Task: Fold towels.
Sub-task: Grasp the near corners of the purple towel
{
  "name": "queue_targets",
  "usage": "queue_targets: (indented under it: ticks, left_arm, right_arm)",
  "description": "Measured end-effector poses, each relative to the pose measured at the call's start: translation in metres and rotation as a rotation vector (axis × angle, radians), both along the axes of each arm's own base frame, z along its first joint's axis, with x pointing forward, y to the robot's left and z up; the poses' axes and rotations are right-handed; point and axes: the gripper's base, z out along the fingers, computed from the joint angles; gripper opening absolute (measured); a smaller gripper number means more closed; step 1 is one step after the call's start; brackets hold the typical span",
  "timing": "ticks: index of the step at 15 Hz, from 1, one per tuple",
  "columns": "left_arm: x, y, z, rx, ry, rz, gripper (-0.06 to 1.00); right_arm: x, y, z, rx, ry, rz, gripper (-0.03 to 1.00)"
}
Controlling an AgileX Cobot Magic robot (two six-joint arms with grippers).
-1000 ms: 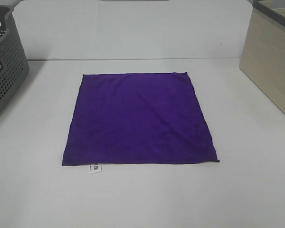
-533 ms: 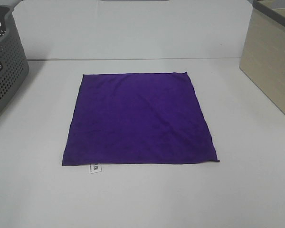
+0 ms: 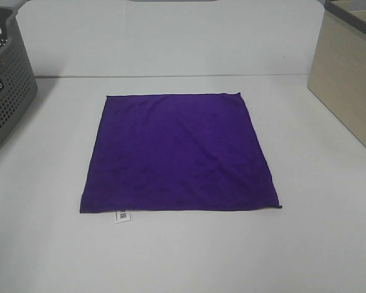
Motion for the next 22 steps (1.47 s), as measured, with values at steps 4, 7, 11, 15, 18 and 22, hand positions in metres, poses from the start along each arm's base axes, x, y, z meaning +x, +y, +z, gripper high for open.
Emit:
queue_targets:
  ticks: [4,7,11,15,18,22]
  left_arm:
    - [0.094,-0.007,-0.028,-0.012,0.253,-0.013,0.99]
    - [0.151,-0.028,-0.076,-0.18,0.39,-0.126,0.99]
    - [0.198,-0.046,-0.135,-0.33,0.426,-0.212,0.99]
    - [0.214,-0.05,-0.184,-0.361,0.521,-0.237,0.99]
    - [0.22,-0.048,-0.194,-0.33,0.508,-0.243,0.99]
    - [0.23,-0.046,-0.215,-0.303,0.526,-0.23,0.99]
  right_arm:
    - [0.088,0.006,-0.026,0.087,0.175,0.057,0.84]
    - [0.135,0.018,-0.051,0.222,0.085,0.131,0.84]
    - [0.174,0.037,-0.114,0.46,0.254,0.201,0.84]
    - [0.188,0.021,-0.165,0.572,0.393,0.178,0.82]
    - [0.189,-0.012,-0.176,0.624,0.388,0.119,0.81]
    - [0.193,-0.001,-0.207,0.649,0.46,0.162,0.81]
